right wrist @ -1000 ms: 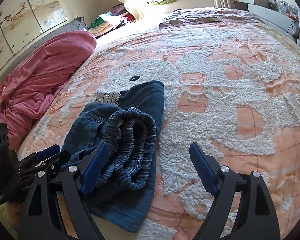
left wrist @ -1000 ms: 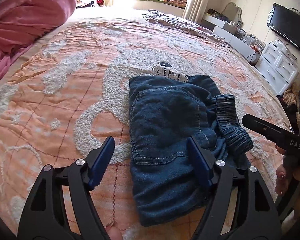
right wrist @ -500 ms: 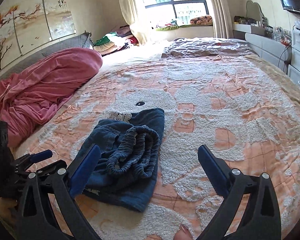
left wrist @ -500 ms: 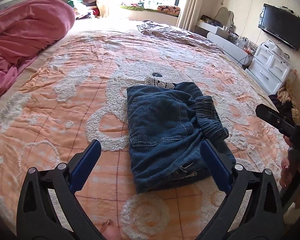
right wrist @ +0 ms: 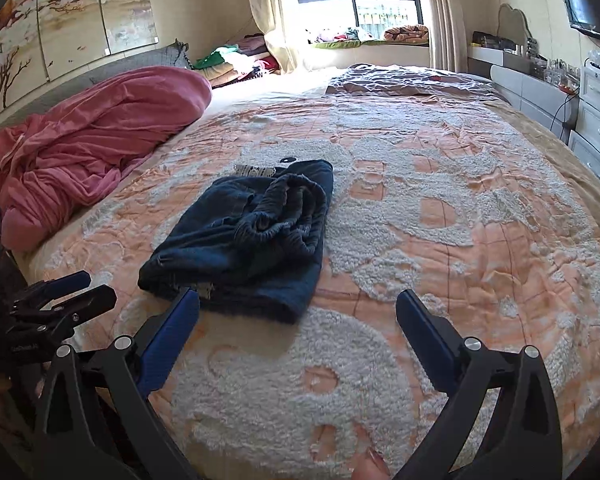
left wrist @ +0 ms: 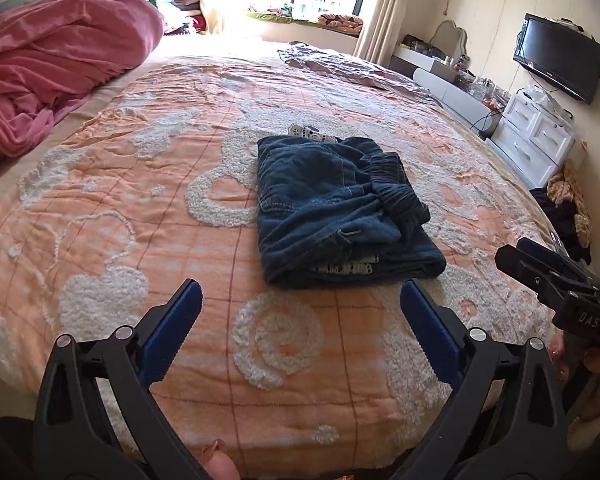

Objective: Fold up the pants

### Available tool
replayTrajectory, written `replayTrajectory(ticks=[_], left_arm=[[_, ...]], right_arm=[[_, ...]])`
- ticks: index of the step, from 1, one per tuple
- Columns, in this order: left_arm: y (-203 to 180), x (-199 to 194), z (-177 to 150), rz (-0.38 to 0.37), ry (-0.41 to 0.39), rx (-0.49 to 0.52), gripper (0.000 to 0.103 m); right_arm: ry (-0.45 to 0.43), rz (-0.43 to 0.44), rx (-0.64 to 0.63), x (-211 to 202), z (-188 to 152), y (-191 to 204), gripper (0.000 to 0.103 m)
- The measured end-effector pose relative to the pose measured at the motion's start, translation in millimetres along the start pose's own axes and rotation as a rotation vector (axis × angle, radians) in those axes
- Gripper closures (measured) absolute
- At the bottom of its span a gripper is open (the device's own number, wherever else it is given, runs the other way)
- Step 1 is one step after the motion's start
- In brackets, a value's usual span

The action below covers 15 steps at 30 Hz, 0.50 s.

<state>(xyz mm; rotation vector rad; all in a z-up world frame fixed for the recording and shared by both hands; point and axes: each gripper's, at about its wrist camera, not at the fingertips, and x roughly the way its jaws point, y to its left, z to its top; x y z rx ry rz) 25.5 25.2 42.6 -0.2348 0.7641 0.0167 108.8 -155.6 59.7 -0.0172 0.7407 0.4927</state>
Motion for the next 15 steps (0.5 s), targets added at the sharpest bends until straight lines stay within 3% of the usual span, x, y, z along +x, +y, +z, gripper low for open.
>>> replayTrajectory(ticks=[8,15], left_arm=[[-3.7,-4.6,-27.5,0.011,0.037,-0.004,0.010],[-5.7,2.6,-37.0,0.028,0.057,0.009,0.010]], right_arm=[[0.063,-0.034,0.023,-3.3,-26.5,2.4,0.005],[0.044,-0.067,0.024,-10.9,-31.7,1.3,0.005]])
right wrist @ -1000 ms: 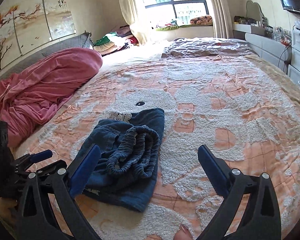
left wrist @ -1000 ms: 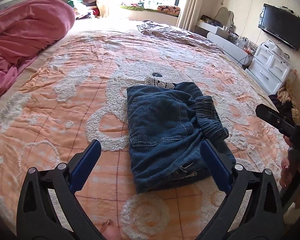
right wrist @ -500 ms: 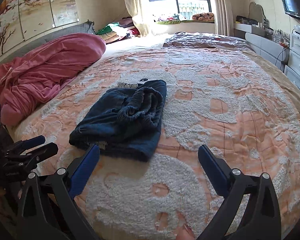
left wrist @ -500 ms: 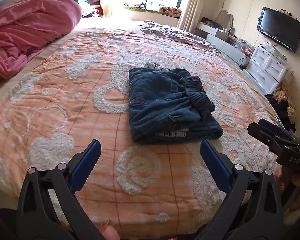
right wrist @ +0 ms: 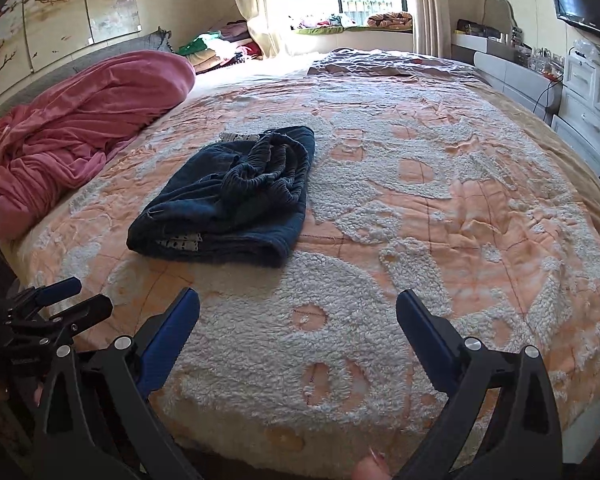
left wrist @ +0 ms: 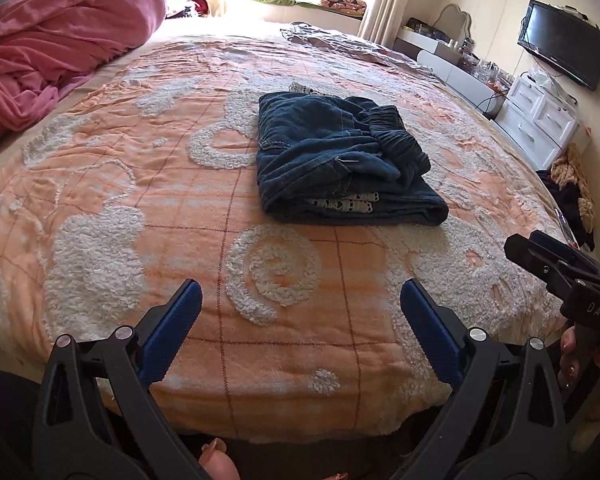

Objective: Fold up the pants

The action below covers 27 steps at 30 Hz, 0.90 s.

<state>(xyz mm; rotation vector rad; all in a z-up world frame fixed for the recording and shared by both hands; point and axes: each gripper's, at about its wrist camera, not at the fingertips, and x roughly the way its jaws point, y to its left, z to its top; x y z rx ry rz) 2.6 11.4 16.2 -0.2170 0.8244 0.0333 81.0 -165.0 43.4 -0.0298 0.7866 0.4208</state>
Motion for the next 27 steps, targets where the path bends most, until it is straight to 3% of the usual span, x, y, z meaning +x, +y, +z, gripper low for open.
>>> replayTrajectory(ticks=[27], left_arm=[[2.6,12.3,-0.4,-0.018,0.044,-0.006,0.010]], right_arm=[[0.045,-0.003,-0.017,15.8,-4.5,4.0,0.005]])
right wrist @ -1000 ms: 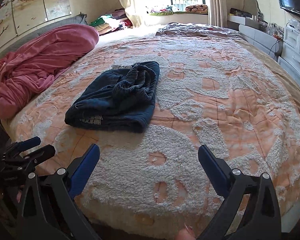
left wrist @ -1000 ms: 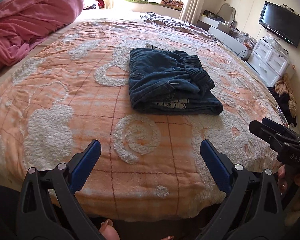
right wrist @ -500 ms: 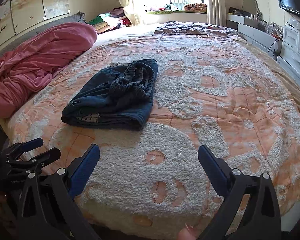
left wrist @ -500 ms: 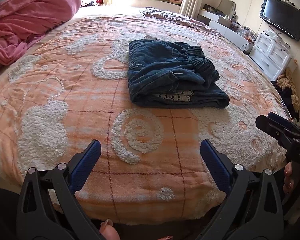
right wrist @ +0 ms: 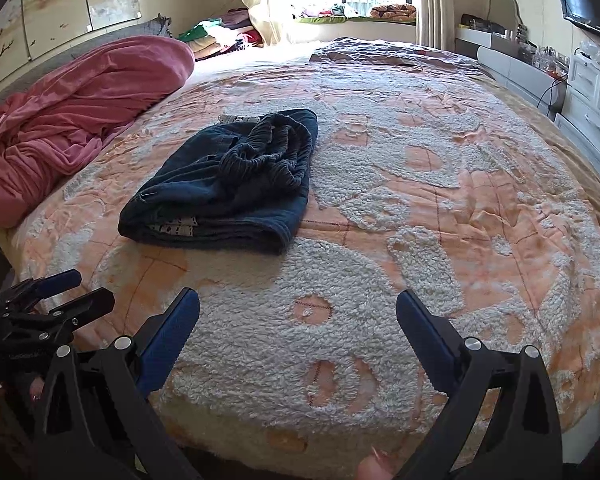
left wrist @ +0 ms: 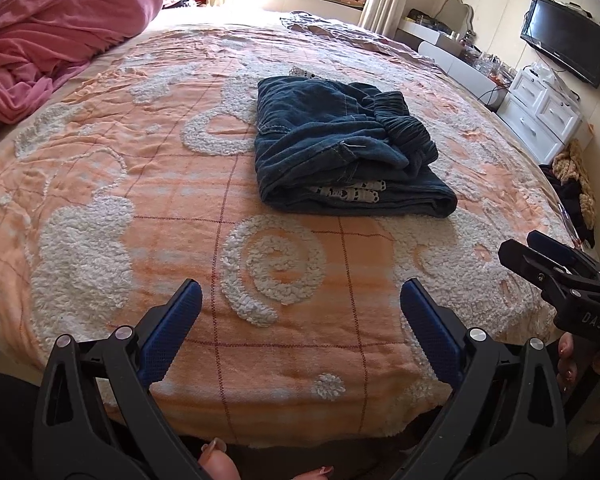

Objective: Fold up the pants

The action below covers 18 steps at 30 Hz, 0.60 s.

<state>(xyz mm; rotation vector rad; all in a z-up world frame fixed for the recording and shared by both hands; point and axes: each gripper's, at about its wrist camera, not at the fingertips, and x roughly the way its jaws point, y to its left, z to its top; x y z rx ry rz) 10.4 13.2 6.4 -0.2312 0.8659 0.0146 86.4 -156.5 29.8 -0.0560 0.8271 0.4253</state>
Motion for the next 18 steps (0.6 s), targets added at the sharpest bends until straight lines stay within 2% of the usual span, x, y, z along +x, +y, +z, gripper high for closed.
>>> replayTrajectory(ticks=[18], left_arm=[[-0.2,-0.2,0.5,0.018,0.007,0.003,0.010]], right_arm=[[-0.001,-0.007,0.005,0.0,0.7,-2.2,0.005]])
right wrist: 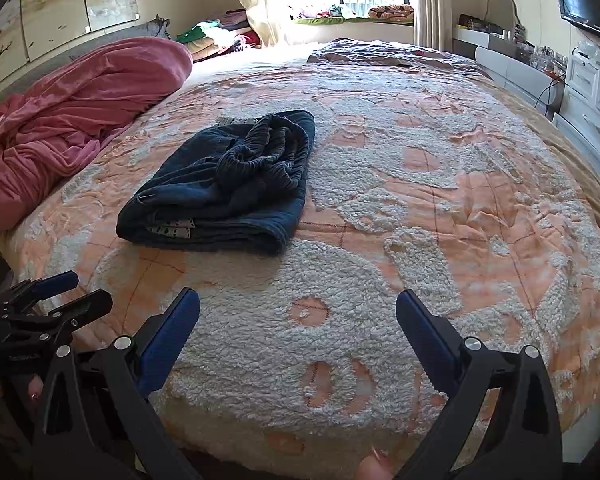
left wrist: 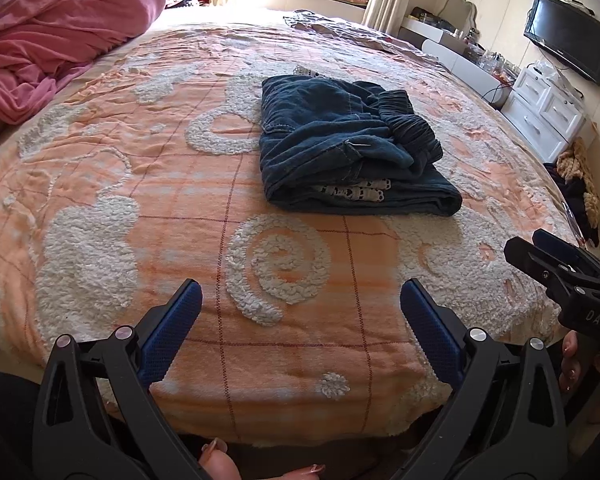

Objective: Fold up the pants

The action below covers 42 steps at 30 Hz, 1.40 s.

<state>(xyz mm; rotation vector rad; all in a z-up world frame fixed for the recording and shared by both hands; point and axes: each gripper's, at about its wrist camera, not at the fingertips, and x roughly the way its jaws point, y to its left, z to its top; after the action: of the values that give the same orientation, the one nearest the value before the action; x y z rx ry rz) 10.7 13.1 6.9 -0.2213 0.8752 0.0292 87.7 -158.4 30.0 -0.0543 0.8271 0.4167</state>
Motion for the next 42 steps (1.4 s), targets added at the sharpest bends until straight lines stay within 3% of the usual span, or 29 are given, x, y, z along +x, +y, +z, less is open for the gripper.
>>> replayTrajectory(ticks=[42], left_arm=[[1.2,0.8,0.4,0.000,0.007,0.008,0.010]], right_arm=[[-0.001,-0.011,0.008,0.3,-0.9,-1.4,0.005]])
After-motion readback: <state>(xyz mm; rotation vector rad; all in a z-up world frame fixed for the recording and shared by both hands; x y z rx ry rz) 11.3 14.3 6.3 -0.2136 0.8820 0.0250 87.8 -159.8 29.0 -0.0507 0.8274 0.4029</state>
